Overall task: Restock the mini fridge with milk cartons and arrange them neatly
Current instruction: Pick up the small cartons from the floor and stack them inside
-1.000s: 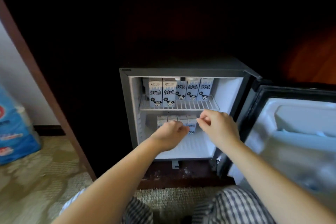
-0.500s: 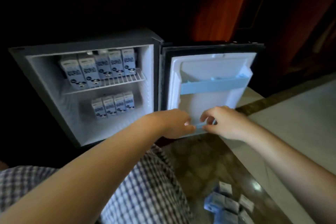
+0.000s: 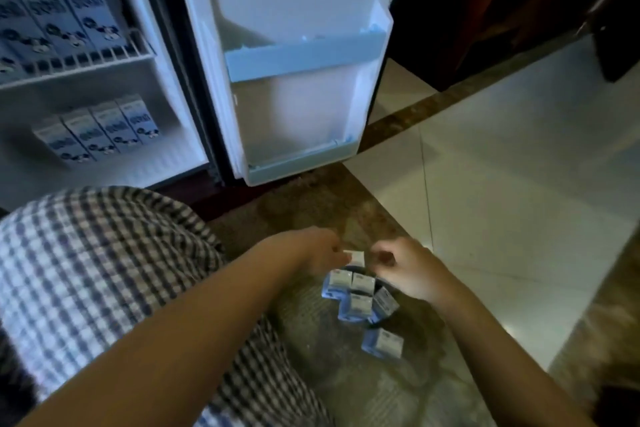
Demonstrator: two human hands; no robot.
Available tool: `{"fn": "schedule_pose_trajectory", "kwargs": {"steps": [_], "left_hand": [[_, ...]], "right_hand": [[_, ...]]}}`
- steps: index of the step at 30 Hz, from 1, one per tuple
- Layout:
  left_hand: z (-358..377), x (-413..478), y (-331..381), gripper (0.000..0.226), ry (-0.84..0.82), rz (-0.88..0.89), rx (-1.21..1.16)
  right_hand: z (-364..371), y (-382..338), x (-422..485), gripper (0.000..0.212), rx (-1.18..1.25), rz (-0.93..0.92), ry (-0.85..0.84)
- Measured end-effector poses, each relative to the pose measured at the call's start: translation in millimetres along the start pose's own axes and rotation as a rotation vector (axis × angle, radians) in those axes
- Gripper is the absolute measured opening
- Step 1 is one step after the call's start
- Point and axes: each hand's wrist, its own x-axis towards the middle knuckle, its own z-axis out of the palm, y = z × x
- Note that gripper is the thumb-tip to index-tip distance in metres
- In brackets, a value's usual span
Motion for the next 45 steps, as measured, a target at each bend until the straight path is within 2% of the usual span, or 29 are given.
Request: {"fn": "schedule_pose_trajectory", "kwargs": {"steps": [4,10,16,19,25,35,40,45], "left_hand": [[41,24,11,0.042,-0.056,-0.009,-0.058],[94,50,21,0.045,-0.105,0.012,0.054],[128,73,15,0.044,-0.195,-0.055,0.141],[135,88,17,0.041,-0.158,-0.050,0.100],[142,112,14,0.048,-0.098,-0.063,0.075],[163,141,20,0.047,-0.049,-0.077,0.352],[170,155,12,0.049,-0.168,-0.102,0.365],[182,152,2,0.061,-0.193,-0.097,0.365]], "right_hand": [[41,37,6,0.021,-0.002,0.147,-0.040],[92,82,2,0.017,0.022,0.316,-0.034],[130,111,-13,0.034,0.051,0.418,-0.072],[145,117,-14,0.036,0.027,0.448,-0.095],[163,118,3,0.038,0.092,0.449,-0.100],[170,132,3,0.044,0.112,0.414,-0.066],[174,135,3,0.043,0.130,0.393,-0.056],[177,137,3,0.046,0.146,0.380,-0.062]]}}
